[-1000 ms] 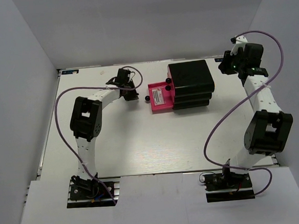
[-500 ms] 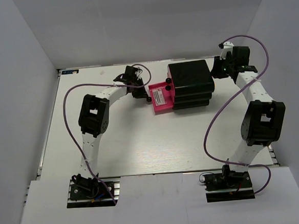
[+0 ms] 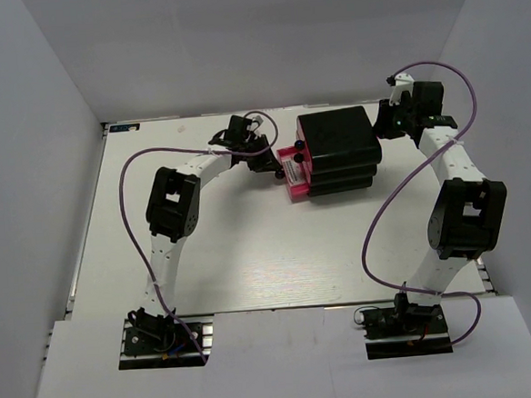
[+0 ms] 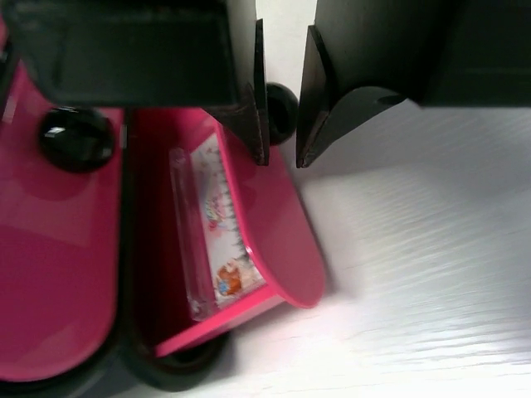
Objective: Organize the makeup
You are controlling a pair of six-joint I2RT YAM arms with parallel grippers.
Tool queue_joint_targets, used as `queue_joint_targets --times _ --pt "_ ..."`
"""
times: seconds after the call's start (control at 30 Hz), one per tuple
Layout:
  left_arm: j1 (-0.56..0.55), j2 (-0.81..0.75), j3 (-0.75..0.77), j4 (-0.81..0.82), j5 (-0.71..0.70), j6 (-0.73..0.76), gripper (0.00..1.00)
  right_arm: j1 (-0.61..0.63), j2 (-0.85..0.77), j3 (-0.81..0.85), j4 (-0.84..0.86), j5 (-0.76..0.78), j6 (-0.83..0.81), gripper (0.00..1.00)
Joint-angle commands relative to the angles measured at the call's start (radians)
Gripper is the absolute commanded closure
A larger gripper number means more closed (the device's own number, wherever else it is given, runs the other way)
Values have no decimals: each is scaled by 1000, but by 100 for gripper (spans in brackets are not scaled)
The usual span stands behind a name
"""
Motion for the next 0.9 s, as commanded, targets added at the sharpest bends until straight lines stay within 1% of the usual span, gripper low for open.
queue_joint_targets --times 0.0,0.23,0.4,0.47,0.53,0.57,0.7,0.8,0.83,0.87 --pt "-21 15 39 84 97 -80 68 30 6 40 -20 -63 -1 68" --pt "-30 80 77 177 143 -211 67 39 21 47 -28 -75 7 68" --pt "-39 124 91 272 172 -297 66 42 26 50 -32 -89 13 69" --pt "-39 146 91 331 192 -354 65 40 27 52 -31 -94 14 68" --pt "-39 158 91 348 210 -391 65 40 24 49 -32 -94 14 68" --pt "-39 163 93 383 210 -396 65 40 26 49 -31 -94 14 68" --pt "-39 158 90 368 197 -394 64 36 17 41 -22 -71 14 67" --pt "-39 117 50 329 158 -388 62 31 -2 28 -5 12 13 57" --pt "-39 101 4 325 134 -393 61 25 -8 18 3 70 11 50" --pt "-24 81 -22 322 115 -394 60 22 -15 12 13 99 8 45"
